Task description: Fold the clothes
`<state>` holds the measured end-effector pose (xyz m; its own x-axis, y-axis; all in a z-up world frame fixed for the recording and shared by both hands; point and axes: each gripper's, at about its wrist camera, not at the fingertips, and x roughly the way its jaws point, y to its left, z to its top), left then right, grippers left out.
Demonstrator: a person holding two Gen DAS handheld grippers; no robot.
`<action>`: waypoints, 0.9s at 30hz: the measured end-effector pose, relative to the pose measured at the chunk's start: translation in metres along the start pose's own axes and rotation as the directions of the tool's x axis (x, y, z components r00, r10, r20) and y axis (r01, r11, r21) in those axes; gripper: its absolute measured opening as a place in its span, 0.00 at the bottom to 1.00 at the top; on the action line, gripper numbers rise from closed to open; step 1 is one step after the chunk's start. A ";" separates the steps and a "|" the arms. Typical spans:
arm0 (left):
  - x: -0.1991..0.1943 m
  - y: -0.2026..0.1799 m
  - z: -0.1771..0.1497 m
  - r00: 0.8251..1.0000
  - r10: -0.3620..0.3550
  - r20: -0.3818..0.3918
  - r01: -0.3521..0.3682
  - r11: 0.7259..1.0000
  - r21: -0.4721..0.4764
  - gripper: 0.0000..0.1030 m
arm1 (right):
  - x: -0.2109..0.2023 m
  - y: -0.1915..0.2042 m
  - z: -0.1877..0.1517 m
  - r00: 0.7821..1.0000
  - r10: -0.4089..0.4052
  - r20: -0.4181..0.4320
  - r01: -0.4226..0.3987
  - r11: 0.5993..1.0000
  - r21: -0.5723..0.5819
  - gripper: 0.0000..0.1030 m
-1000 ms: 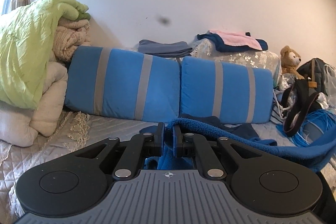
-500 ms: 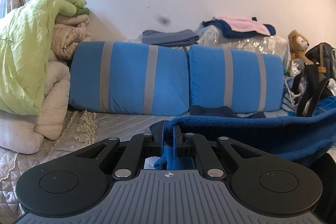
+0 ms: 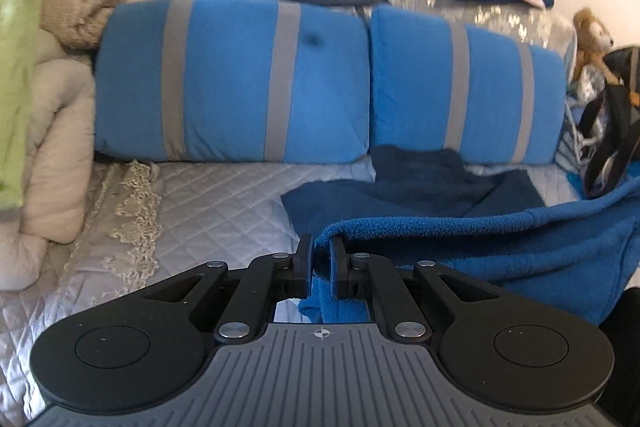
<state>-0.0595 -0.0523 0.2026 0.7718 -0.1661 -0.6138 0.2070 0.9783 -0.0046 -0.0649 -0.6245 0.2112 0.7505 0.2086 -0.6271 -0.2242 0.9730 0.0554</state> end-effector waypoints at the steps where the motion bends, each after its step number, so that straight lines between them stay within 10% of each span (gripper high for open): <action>1: 0.008 0.002 0.001 1.000 -0.001 -0.020 0.001 1.000 0.001 0.09 | 0.008 -0.001 0.003 1.000 0.002 -0.018 -0.002 1.000 0.001 0.13; 16: 0.119 0.026 0.006 0.971 0.019 -0.239 -0.026 0.999 -0.026 0.09 | 0.128 0.005 0.011 0.980 -0.032 -0.198 0.026 0.999 -0.034 0.13; 22: 0.145 0.032 0.004 0.953 0.143 -0.268 -0.141 0.990 0.027 0.07 | 0.166 0.007 0.004 0.970 -0.065 -0.236 0.058 0.998 -0.038 0.13; 27: 0.147 0.057 -0.005 0.961 0.083 -0.263 -0.122 0.983 -0.138 0.08 | 0.186 0.004 -0.004 0.963 -0.065 -0.262 0.064 0.998 -0.014 0.13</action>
<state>0.0629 -0.0205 0.1085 0.6011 -0.0461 -0.7978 0.0263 0.9989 -0.0380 0.0709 -0.5821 0.0919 0.5745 0.1113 -0.8109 -0.1846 0.9828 0.0042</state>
